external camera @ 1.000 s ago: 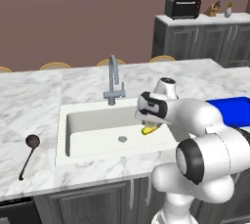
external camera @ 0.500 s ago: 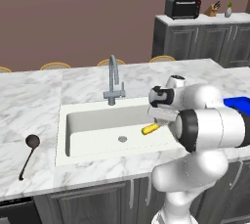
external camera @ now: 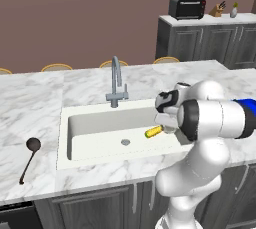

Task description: Pick up all produce items and place them in the sink. Turn on the sink faucet to wash them. Then turn the sink off and put them in the tray.

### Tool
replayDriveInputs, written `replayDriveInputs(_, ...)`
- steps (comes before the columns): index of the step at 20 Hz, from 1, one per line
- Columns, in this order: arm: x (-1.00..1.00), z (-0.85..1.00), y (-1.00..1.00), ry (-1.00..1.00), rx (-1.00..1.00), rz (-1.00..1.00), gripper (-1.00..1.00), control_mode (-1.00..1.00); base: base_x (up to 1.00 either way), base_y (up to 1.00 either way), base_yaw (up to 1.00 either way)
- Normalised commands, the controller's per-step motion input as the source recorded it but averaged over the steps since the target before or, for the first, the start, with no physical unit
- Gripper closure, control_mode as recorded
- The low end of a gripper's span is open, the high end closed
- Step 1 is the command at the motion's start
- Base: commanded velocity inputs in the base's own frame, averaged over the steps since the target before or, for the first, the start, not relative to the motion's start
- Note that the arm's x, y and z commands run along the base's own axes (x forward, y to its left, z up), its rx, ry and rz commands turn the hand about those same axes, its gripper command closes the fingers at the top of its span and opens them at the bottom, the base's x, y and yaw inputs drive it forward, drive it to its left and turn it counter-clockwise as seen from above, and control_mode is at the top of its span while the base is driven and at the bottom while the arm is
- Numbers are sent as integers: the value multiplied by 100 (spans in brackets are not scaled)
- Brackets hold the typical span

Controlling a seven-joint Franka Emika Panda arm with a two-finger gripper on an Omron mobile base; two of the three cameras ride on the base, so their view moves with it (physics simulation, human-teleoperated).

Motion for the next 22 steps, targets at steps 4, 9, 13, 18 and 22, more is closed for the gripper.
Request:
replayDriveInputs(4, 16, -30, 5, 0, 0, 0, 100, -100, 0, 0, 0)
replayDriveInputs(9, 21, -27, 4, 0, 0, 0, 100, -100, 0, 0, 0)
replayDriveInputs(13, 27, -31, 0, 0, -1, 0, 100, -100, 0, 0, 0)
replayDriveInputs(18, 30, -38, 1, 0, 0, 0, 100, -100, 0, 0, 0)
replayDriveInputs(22, 27, -40, 0, 0, 0, 0, 100, -100, 0, 0, 0)
